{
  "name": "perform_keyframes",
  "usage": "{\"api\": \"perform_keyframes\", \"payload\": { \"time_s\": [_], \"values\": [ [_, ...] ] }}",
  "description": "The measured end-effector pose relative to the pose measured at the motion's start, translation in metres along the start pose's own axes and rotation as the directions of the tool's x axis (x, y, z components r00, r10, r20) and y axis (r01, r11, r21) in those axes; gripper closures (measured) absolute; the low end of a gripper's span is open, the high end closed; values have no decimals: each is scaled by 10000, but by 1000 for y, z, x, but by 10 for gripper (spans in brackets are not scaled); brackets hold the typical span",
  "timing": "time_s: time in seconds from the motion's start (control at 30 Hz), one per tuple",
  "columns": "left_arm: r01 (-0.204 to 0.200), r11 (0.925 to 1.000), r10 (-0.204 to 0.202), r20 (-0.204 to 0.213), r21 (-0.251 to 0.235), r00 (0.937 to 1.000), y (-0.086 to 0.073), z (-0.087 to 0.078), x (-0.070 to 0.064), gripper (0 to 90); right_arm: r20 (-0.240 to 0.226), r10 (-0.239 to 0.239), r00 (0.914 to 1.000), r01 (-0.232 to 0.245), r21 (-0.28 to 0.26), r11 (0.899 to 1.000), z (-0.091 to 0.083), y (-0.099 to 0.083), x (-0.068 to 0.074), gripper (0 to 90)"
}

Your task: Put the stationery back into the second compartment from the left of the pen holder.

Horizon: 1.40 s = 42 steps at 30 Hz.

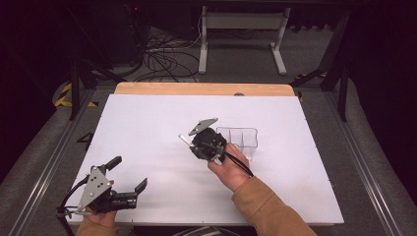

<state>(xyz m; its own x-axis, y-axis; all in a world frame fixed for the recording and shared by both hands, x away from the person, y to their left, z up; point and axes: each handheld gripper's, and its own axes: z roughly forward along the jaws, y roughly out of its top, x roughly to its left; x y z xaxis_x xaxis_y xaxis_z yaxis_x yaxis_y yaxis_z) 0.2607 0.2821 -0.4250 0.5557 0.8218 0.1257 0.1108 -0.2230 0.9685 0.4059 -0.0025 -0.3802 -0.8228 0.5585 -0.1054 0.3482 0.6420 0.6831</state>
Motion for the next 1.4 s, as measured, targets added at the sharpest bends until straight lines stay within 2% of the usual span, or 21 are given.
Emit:
{"api": "perform_keyframes", "payload": {
  "time_s": [0.1, 0.17, 0.2, 0.27, 0.3, 0.47, 0.57, 0.73, 0.77, 0.83, 0.87, 0.93, 1.03, 1.1, 1.17, 1.2, 1.23, 1.4],
  "values": [
    [-7, 10000, 7, 5, 1, 10000, 0, 0, 0, 6, -85, -12, 10000, 10, -268, 9996, -4, 0, -1, 787],
    [-3, 10000, 3, 3, 0, 10000, 0, 0, 0, 5, -205, -96, 9997, 82, -679, 9977, -11, -1, -3, 788],
    [-3, 10000, 3, 3, 0, 10000, 0, 0, 0, 5, -205, -96, 9997, 82, -679, 9977, -11, -1, -3, 788],
    [-4, 10000, 4, -5, -7, 10000, 0, 0, 0, 6, -444, -138, 9989, 88, -1110, 9938, -16, -1, -5, 788],
    [-4, 10000, 4, -5, -7, 10000, 0, 0, 0, 5, -444, -138, 9989, 88, -1110, 9938, -16, -1, -5, 788],
    [-16, 10000, 16, -22, -9, 10000, 0, 0, 0, 6, -834, -377, 9958, 201, -2026, 9791, -27, -4, -8, 787],
    [-3, 10000, 2, -29, -22, 10000, 0, 0, 0, 6, -1035, -329, 9941, 85, -2278, 9737, -30, -5, -11, 787],
    [-14, 10000, 14, -20, -11, 10000, 0, 0, 0, 6, -1224, -283, 9921, -104, -3045, 9525, -39, -8, -15, 787],
    [-14, 10000, 14, -20, -11, 10000, 0, 0, 0, 5, -1224, -283, 9921, -104, -3045, 9525, -39, -8, -15, 787],
    [-19, 10000, 19, -29, -24, 10000, 0, 0, 0, 5, -1227, -368, 9918, -79, -3450, 9386, -44, -10, -16, 787],
    [-19, 10000, 19, -29, -24, 10000, 0, 0, 0, 6, -1227, -368, 9918, -79, -3450, 9386, -44, -10, -16, 787],
    [-17, 10000, 17, -21, -13, 10000, 0, 0, 0, 6, -1191, -417, 9920, -50, -3674, 9300, -45, -11, -17, 787],
    [-16, 10000, 16, -23, -20, 10000, 0, 0, 0, 5, -1128, -374, 9929, -89, -3838, 9234, -47, -13, -18, 787],
    [-24, 10000, 24, -14, -12, 10000, 0, 0, 0, 6, -1144, -378, 9927, -127, -4113, 9114, -51, -15, -20, 787],
    [-26, 10000, 26, -17, -16, 10000, 0, 0, -1, 6, -1125, -326, 9931, -188, -4276, 9038, -54, -17, -22, 787],
    [-26, 10000, 26, -17, -16, 10000, 0, 0, -1, 6, -1125, -326, 9931, -188, -4276, 9038, -54, -17, -22, 787],
    [-21, 10000, 21, -19, -25, 10000, 0, 0, -1, 6, -1147, -315, 9929, -243, -4551, 8901, -58, -19, -25, 787],
    [-33, 10000, 33, -6, -25, 10000, 0, 0, -1, 6, -1168, -437, 9922, -215, -5051, 8628, -64, -25, -31, 786]
  ]
}}
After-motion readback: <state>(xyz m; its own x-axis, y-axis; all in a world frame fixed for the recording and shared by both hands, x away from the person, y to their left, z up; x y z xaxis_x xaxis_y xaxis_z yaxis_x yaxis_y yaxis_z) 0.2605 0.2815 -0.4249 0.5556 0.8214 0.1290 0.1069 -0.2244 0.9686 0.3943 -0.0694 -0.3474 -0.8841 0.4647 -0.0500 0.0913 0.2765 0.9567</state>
